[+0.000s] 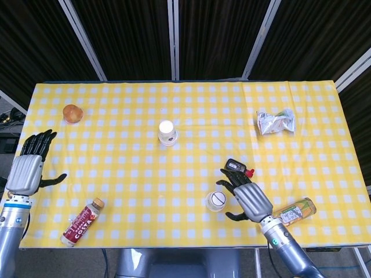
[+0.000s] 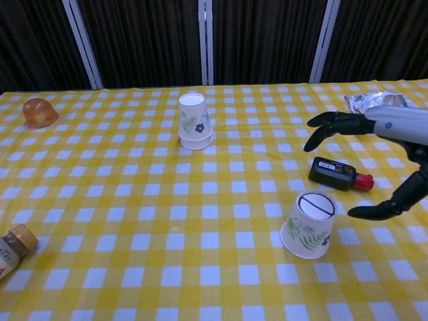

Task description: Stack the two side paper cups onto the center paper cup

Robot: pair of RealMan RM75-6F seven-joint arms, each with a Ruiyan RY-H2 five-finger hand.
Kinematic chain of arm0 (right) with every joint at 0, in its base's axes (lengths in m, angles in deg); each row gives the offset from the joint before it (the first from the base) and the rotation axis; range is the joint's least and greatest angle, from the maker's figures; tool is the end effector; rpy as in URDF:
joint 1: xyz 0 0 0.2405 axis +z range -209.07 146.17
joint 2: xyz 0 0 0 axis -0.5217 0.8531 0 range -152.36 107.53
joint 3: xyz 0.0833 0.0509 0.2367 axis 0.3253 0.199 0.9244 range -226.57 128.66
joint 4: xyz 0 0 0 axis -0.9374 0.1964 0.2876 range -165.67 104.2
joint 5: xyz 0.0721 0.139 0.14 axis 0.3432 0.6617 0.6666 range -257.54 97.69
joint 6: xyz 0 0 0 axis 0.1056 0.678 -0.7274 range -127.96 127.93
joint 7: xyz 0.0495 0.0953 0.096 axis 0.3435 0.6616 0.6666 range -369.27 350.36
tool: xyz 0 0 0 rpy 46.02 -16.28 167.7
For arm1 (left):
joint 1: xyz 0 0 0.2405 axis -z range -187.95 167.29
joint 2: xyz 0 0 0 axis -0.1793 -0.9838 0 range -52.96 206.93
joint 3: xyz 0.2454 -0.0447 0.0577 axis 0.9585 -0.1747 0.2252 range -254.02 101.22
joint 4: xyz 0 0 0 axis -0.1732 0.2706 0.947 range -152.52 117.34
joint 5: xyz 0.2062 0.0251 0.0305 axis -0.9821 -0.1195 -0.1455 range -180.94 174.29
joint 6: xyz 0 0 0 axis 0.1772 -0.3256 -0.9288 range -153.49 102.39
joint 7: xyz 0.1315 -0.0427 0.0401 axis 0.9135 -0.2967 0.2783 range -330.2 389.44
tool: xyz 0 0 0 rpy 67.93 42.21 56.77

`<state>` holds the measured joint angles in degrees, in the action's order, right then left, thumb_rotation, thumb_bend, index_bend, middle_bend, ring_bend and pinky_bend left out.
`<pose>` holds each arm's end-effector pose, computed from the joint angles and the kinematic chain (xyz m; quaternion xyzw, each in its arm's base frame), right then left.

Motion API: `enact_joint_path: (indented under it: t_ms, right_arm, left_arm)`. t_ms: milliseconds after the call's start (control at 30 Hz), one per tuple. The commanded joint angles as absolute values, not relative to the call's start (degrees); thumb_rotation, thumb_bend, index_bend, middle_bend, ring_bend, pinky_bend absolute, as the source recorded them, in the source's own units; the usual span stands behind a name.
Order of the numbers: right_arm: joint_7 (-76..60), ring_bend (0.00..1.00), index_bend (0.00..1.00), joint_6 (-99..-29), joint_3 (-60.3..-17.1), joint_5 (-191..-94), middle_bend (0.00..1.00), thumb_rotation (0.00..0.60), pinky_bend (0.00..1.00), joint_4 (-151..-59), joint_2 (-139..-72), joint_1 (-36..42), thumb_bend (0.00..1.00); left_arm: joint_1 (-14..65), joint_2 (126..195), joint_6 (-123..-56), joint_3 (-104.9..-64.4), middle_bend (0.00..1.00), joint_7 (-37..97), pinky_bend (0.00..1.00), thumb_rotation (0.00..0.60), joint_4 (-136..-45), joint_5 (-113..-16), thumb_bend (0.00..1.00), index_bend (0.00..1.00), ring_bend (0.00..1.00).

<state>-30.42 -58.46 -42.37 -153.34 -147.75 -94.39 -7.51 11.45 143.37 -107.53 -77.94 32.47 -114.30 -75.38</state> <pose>-0.1491 -0.2280 0.0468 0.7211 -0.4595 0.3861 0.3462 -0.2650 0.2586 0.1391 -0.5905 -0.4025 -0.4234 0.5567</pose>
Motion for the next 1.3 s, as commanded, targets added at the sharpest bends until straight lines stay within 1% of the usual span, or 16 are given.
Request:
enact_joint_path:
  t_ms: [33,200,367,633,1000,1200,1300]
  right_arm:
    - [-32.1,0.0,0.28,-58.5,-42.7,-151.7,0.0,0.6,0.0,-146.9,-96.6,-6.7,0.15]
    - [-33.1,0.0,0.31,-59.3,-43.4,-150.2,0.0,0.6,0.0,-144.3,-99.5,-6.4,0.15]
    - [-32.1,0.0,0.29,-59.9,-43.6,-150.1,0.0,0.6,0.0,-141.4,-102.0,-6.1,0.15]
    - [-31.3,0.0,0.27,-60.0,-43.7,-149.8,0.0,0.6,0.0,-139.0,-103.8,-5.4,0.16]
    - [-30.9,0.0,0.27,-59.6,-44.2,-147.5,0.0,0.6,0.0,-135.2,-106.6,-4.5,0.22]
    - [-30.8,0.0,0.32,-59.9,-44.5,-147.3,0.0,0.6,0.0,-134.3,-107.1,-4.2,0.26]
    - [-30.7,0.0,0.36,-60.1,-44.4,-147.1,0.0,0.6,0.0,-134.3,-107.1,-4.1,0.27]
  left_arm:
    - [11.3,143.3,-107.0,-78.4,0.0,32.7,0.0,0.6,-114.2,-75.3,0.14,0.0,0.0]
    - [10.8,143.2,-106.6,-79.0,0.0,32.8,0.0,0.6,-114.3,-75.6,0.14,0.0,0.0]
    - [10.5,143.1,-105.9,-79.7,0.0,32.7,0.0,0.6,-114.3,-75.5,0.14,0.0,0.0]
    - [10.1,142.9,-105.2,-80.4,0.0,32.6,0.0,0.6,-114.4,-75.7,0.14,0.0,0.0]
    - [9.0,142.3,-104.8,-81.6,0.0,32.6,0.0,0.6,-115.3,-76.7,0.14,0.0,0.0]
    - [8.7,142.3,-104.4,-82.1,0.0,32.5,0.0,0.6,-115.4,-77.1,0.14,0.0,0.0]
    - [8.5,142.3,-104.2,-82.2,0.0,32.5,0.0,0.6,-115.3,-77.2,0.14,0.0,0.0]
